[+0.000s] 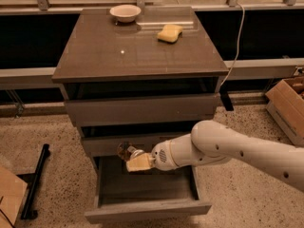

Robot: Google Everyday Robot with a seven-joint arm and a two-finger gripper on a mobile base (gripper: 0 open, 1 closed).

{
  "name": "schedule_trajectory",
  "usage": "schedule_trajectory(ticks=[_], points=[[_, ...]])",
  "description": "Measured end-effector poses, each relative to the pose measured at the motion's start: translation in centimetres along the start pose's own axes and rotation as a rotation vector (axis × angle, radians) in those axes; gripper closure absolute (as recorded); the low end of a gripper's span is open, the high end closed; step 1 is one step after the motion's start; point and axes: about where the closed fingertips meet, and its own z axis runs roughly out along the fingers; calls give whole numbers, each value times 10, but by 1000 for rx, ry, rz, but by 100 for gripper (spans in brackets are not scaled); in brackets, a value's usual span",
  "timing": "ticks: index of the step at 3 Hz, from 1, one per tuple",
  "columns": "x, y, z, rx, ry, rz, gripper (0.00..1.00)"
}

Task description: Place orange can into bottom drawer

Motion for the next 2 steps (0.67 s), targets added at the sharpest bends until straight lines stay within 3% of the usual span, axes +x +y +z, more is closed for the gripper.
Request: schedule_trajectory(ticks=[1, 2], points=[[6, -27, 11, -21, 11, 67, 100], [30, -74, 39, -50, 58, 180, 100]])
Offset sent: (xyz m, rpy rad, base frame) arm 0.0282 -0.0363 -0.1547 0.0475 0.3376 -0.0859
